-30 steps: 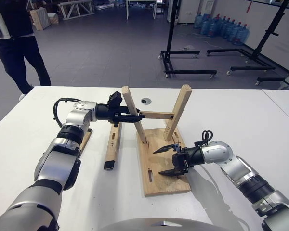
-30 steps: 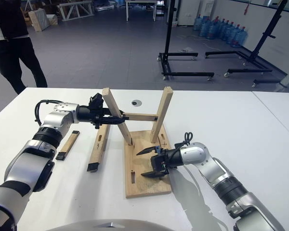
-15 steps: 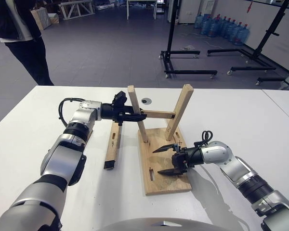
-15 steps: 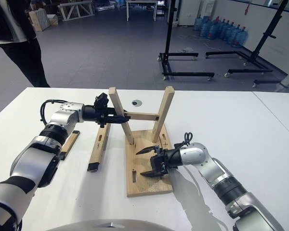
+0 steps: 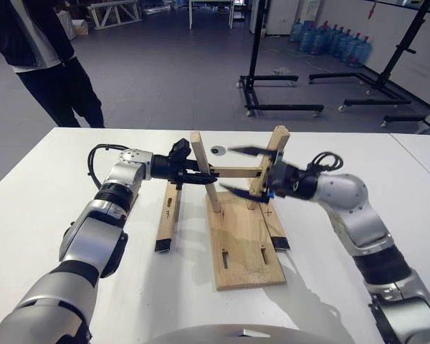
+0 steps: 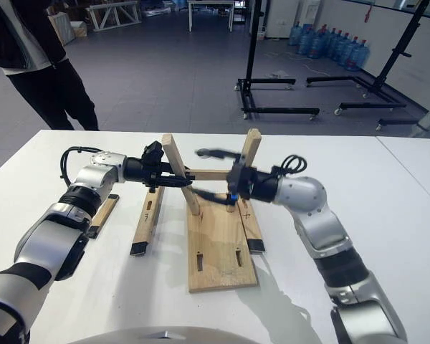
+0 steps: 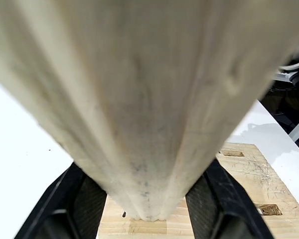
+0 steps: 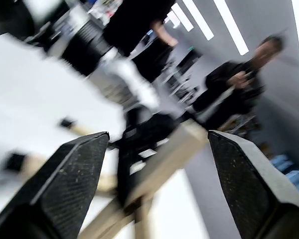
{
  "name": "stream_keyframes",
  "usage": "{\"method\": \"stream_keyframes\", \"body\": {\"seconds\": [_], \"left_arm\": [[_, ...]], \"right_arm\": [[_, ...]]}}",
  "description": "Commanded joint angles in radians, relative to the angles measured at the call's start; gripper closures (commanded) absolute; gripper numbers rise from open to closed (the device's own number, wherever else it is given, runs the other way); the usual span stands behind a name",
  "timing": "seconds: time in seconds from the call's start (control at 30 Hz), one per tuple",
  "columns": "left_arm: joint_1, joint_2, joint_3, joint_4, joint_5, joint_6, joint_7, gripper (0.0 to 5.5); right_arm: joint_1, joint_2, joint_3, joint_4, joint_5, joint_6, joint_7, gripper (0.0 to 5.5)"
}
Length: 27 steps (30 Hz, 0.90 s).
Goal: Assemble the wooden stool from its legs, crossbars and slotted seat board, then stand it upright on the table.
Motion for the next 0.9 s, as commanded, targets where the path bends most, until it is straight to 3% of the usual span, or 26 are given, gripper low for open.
{"method": "stream_keyframes", "body": {"seconds": [0.03,0.13,0.27,0.4,0.57,0.73,0.8,0.9], "left_arm": [[0.177,-0.02,-0.16,0.066,0.241,0.026,0.072,3.49],[0.169,-0.025,-0.163,0.062,0.242,0.027,0.073,3.49],[0.169,-0.031,-0.186,0.036,0.255,0.031,0.073,3.49],[0.189,-0.022,-0.221,0.009,0.277,0.027,0.077,3.49],[0.193,-0.019,-0.239,-0.002,0.272,0.032,0.084,3.49],[0.192,-0.02,-0.247,0.0,0.275,0.029,0.089,3.49],[0.193,-0.02,-0.25,-0.002,0.277,0.028,0.088,3.49],[0.192,-0.016,-0.253,-0.003,0.279,0.025,0.085,3.49]], "right_arm": [[-0.183,0.093,-0.016,0.077,-0.352,0.025,-0.317,1.83],[-0.235,0.124,0.075,0.143,-0.594,0.067,-0.438,1.83],[-0.15,0.08,0.311,0.273,-0.89,0.112,-0.341,1.83],[-0.006,0.017,0.425,0.28,-0.922,0.247,-0.072,1.83],[0.037,-0.001,0.446,0.227,-0.888,0.295,0.025,1.83],[-0.025,0.071,0.364,0.281,-0.864,0.228,-0.171,1.83],[-0.047,0.091,0.27,0.23,-0.822,0.187,-0.28,1.83],[-0.112,0.174,0.028,0.096,-0.591,0.206,-0.368,1.83]]}}
